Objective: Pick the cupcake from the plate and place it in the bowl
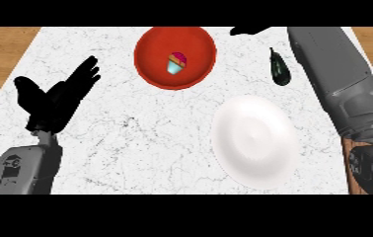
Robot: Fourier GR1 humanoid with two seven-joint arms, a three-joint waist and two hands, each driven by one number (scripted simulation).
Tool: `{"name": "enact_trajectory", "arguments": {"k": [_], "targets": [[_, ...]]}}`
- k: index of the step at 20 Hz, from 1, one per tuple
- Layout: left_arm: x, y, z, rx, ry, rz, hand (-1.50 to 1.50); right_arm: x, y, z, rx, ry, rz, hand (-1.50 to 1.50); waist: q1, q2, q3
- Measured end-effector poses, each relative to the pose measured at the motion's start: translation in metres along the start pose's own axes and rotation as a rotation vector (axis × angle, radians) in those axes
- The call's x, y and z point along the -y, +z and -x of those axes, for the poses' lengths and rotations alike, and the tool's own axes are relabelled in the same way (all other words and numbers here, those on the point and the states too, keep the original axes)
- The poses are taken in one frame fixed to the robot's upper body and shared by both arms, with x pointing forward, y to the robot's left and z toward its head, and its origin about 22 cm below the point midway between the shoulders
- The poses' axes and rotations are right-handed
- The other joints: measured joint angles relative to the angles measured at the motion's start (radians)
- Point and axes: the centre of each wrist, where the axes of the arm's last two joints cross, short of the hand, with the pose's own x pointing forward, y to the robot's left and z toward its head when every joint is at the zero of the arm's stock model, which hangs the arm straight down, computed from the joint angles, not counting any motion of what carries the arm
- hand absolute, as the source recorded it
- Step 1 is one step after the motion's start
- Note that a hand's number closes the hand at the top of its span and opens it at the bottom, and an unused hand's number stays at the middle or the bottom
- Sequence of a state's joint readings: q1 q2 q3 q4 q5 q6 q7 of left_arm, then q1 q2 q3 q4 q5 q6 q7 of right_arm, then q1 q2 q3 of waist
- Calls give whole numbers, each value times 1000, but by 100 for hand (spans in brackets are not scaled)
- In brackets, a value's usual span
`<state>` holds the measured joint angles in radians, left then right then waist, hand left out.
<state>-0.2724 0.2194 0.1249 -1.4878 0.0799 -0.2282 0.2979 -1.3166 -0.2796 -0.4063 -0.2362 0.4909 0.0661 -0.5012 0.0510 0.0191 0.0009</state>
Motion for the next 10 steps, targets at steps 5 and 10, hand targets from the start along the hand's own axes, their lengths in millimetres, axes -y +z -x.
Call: {"name": "enact_trajectory", "arguments": {"k": [5, 10], "targets": [[-1, 7, 10, -16, 13, -28, 0, 31, 18, 17, 87, -148, -109, -150, -30, -12, 0], [-12, 16, 13, -32, 15, -50, 0, 57, 50, 46, 100, -274, -150, 150, -53, -22, 0]]}}
